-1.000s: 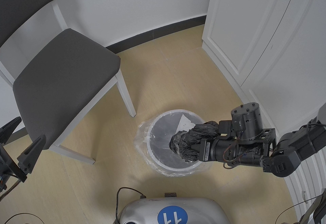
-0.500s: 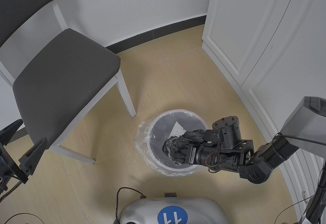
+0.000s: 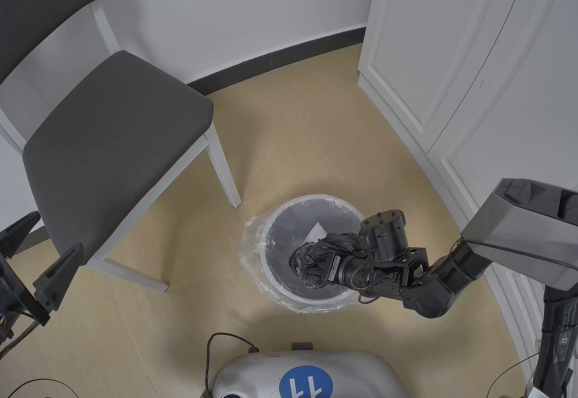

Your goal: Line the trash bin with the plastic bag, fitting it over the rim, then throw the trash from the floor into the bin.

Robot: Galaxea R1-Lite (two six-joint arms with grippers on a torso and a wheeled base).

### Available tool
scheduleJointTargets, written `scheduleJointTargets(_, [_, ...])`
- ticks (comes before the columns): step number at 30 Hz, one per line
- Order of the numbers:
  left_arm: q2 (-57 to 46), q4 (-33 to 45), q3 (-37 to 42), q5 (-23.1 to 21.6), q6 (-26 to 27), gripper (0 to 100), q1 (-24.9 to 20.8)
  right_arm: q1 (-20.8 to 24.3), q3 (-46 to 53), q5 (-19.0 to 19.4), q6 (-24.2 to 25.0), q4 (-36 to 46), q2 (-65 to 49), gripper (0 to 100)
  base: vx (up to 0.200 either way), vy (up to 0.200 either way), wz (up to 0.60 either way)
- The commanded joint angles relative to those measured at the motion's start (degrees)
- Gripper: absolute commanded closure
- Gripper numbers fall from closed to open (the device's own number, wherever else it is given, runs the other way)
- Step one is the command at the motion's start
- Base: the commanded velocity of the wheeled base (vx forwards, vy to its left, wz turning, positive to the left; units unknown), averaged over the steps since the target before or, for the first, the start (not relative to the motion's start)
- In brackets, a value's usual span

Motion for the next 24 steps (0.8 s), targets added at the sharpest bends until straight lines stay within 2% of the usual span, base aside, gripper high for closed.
scheduleJointTargets(1, [0.1, 0.0, 0.1, 0.0, 0.0, 0, 0.0, -0.9, -3.0, 0.1, 2.4, 0.0, 3.6, 100, 0.0, 0.0, 0.0])
scheduleJointTargets(6, [0.1, 0.0, 0.1, 0.0, 0.1, 0, 0.0, -1.2, -4.5, 0.1, 4.5, 0.4, 4.7, 100, 0.0, 0.0, 0.0])
scheduleJointTargets(14, [0.2, 0.1, 0.1, 0.0, 0.0, 0, 0.0, -1.3, -9.4, -0.5, 8.0, 6.2, 6.4, 100, 0.0, 0.0, 0.0])
scheduleJointTargets(20, [0.3, 0.1, 0.1, 0.0, 0.0, 0, 0.0, -1.7, -14.6, -3.4, 11.2, 9.8, 8.7, 100, 0.0, 0.0, 0.0])
scheduleJointTargets(24, [0.3, 0.1, 0.1, 0.0, 0.1, 0, 0.0, -1.8, -16.2, -3.5, 12.3, 11.5, 9.5, 100, 0.0, 0.0, 0.0])
